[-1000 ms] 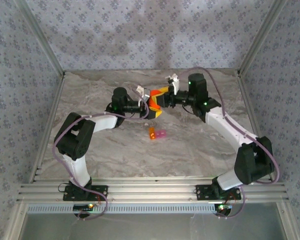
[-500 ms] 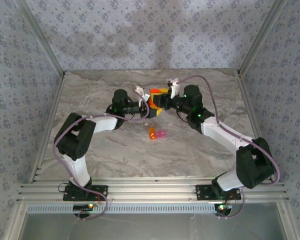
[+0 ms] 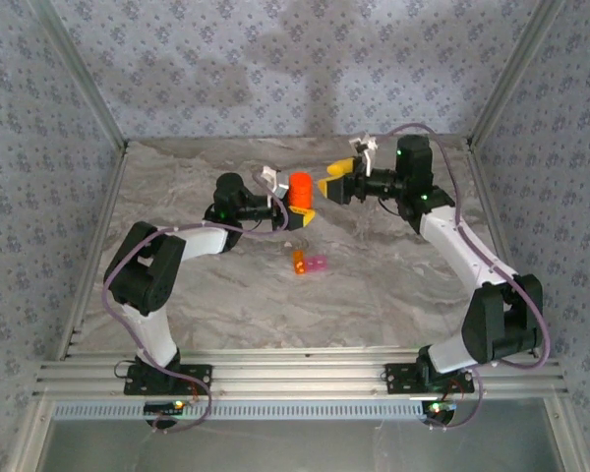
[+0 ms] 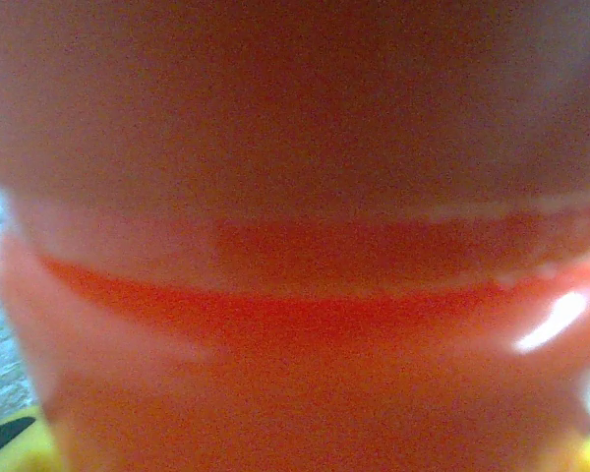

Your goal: Sort the pills into containers

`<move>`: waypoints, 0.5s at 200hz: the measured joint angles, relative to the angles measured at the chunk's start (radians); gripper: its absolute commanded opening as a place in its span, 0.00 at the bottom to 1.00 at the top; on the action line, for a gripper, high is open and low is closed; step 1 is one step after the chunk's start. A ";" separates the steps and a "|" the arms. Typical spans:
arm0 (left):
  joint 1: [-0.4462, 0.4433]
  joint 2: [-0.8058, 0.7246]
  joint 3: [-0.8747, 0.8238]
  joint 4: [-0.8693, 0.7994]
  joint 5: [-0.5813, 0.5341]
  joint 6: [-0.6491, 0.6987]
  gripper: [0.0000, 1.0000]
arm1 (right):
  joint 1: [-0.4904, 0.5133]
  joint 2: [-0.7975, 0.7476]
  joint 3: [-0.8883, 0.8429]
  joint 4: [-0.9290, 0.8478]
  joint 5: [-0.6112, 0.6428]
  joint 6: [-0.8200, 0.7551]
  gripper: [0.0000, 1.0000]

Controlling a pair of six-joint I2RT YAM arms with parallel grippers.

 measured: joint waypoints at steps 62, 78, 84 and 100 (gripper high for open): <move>0.000 0.000 0.034 0.011 0.097 -0.048 0.00 | 0.058 0.099 0.145 -0.187 -0.061 -0.139 0.75; 0.000 0.000 0.034 0.011 0.105 -0.053 0.00 | 0.074 0.120 0.150 -0.214 -0.061 -0.154 0.75; 0.000 0.000 0.034 0.011 0.106 -0.056 0.00 | 0.079 0.124 0.150 -0.223 -0.061 -0.160 0.75; 0.000 0.000 0.034 0.014 0.114 -0.057 0.00 | 0.088 0.128 0.154 -0.241 -0.061 -0.169 0.75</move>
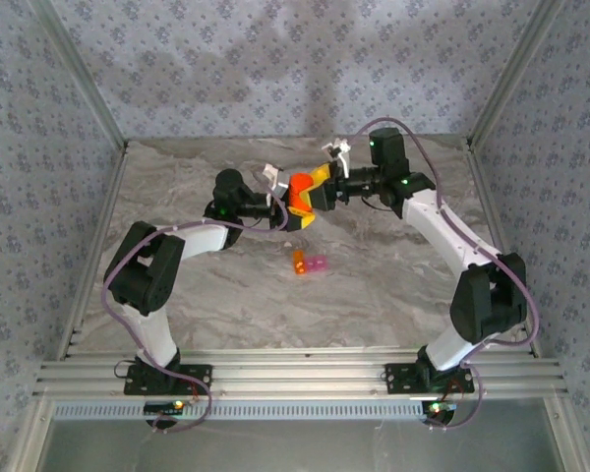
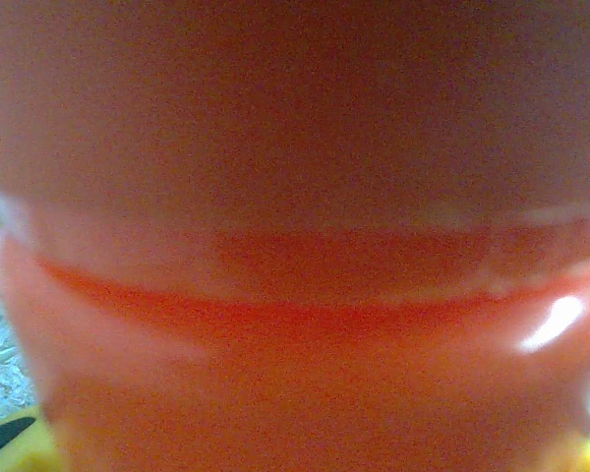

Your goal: Sort the pills into containers

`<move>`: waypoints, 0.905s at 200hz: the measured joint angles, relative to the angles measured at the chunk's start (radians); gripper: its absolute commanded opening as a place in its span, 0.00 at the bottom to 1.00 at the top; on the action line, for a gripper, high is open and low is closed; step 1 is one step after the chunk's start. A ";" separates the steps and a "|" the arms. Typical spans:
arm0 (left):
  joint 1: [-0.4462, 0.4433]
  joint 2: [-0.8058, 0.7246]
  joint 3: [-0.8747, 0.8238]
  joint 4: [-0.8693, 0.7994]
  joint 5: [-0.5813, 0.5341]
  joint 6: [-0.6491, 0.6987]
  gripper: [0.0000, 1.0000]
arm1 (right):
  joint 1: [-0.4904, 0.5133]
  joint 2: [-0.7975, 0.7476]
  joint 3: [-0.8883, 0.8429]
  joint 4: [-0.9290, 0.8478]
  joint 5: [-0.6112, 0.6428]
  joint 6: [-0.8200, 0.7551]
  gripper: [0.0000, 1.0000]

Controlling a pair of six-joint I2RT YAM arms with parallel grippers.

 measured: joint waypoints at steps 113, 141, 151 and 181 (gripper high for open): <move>-0.002 0.000 0.000 0.001 0.013 -0.011 0.00 | 0.025 0.017 0.039 -0.016 0.000 -0.015 0.57; -0.002 0.000 0.000 -0.003 0.013 -0.029 0.00 | 0.025 0.018 0.039 -0.014 0.002 -0.033 0.39; -0.002 0.000 0.000 -0.005 0.014 -0.036 0.00 | 0.025 0.018 0.037 -0.009 0.005 -0.033 0.36; -0.002 0.001 0.000 -0.017 0.010 -0.036 0.00 | 0.025 -0.010 -0.028 0.080 0.040 0.011 0.26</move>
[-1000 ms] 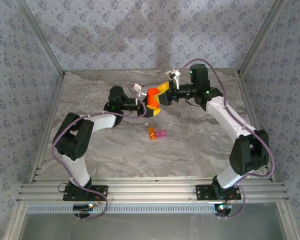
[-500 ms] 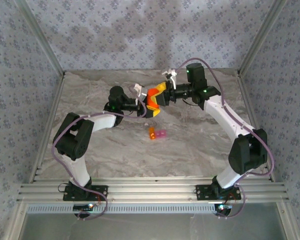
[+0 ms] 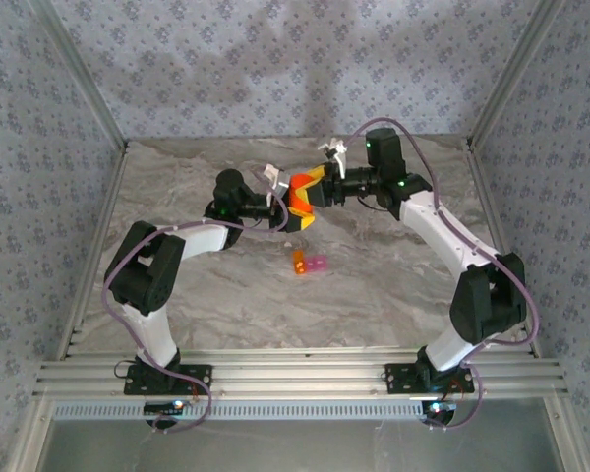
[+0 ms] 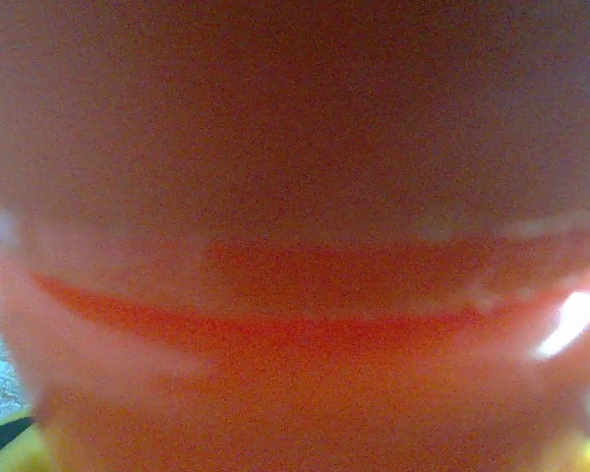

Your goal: Sort the pills into containers

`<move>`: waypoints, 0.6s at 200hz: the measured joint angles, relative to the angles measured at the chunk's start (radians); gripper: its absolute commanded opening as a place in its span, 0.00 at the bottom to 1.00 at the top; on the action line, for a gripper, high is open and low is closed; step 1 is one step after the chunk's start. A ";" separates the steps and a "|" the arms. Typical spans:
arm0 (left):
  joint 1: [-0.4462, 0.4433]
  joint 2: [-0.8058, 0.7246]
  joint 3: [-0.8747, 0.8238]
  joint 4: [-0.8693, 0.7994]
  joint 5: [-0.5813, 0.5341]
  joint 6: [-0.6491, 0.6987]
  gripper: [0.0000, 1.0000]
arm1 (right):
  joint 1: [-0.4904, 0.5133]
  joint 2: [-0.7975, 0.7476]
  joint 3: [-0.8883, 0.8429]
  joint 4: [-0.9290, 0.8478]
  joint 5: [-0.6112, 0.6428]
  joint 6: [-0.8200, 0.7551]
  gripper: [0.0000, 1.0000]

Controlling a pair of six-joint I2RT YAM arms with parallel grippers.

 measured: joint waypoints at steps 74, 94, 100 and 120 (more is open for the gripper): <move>0.001 0.000 -0.042 -0.052 -0.093 0.034 0.00 | 0.118 -0.140 -0.294 0.366 0.451 0.272 0.26; 0.005 0.000 -0.046 -0.057 -0.111 0.040 0.00 | 0.158 -0.153 -0.330 0.421 0.569 0.314 0.29; 0.006 0.000 -0.046 -0.058 -0.115 0.041 0.00 | 0.164 -0.153 -0.334 0.432 0.590 0.321 0.30; 0.006 0.000 -0.046 -0.058 -0.129 0.042 0.00 | 0.159 -0.153 -0.338 0.444 0.595 0.325 0.39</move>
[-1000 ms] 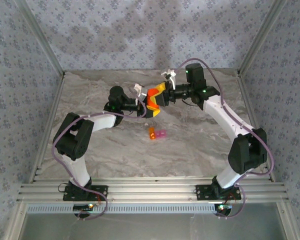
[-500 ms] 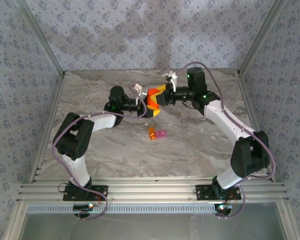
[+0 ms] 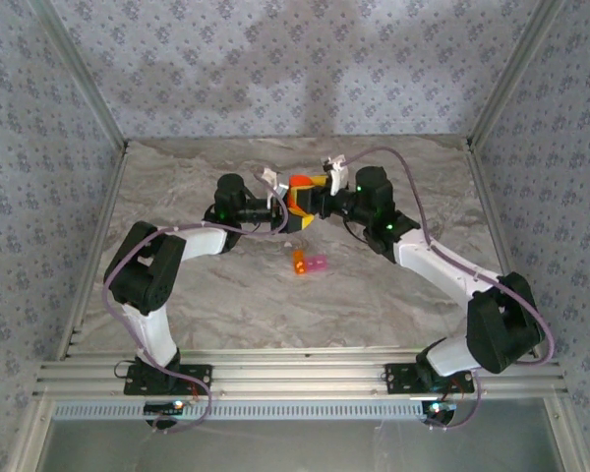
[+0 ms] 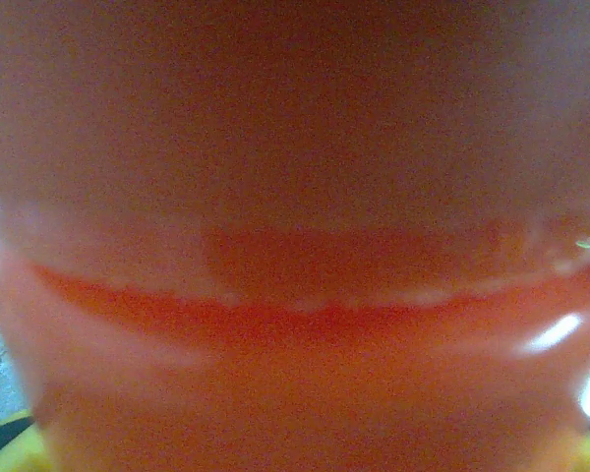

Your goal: Sort the pills into containers

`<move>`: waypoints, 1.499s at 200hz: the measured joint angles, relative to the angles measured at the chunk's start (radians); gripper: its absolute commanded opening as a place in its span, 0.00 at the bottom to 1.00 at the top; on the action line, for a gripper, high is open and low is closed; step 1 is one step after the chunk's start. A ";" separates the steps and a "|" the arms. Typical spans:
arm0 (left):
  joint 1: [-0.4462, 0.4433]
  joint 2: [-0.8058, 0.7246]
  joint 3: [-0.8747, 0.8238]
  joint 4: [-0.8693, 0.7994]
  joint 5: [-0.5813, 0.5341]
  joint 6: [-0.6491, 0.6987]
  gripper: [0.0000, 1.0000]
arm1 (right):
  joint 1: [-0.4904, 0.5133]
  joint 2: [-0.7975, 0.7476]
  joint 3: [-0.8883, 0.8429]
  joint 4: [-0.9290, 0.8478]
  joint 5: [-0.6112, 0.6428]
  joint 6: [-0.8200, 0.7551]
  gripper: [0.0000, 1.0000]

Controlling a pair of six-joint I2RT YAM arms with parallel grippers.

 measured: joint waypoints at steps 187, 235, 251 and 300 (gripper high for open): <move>-0.010 0.000 0.042 0.024 0.063 0.040 0.00 | -0.177 0.093 0.248 -0.327 -0.577 -0.195 0.77; -0.016 0.000 0.043 0.024 0.077 0.040 0.00 | -0.150 0.129 0.272 -0.361 -0.578 -0.215 0.70; -0.016 0.000 0.043 0.024 0.080 0.040 0.00 | -0.144 0.139 0.282 -0.364 -0.571 -0.219 0.62; -0.014 0.000 0.042 0.006 0.079 0.003 0.00 | -0.145 0.144 0.288 -0.367 -0.533 -0.258 0.30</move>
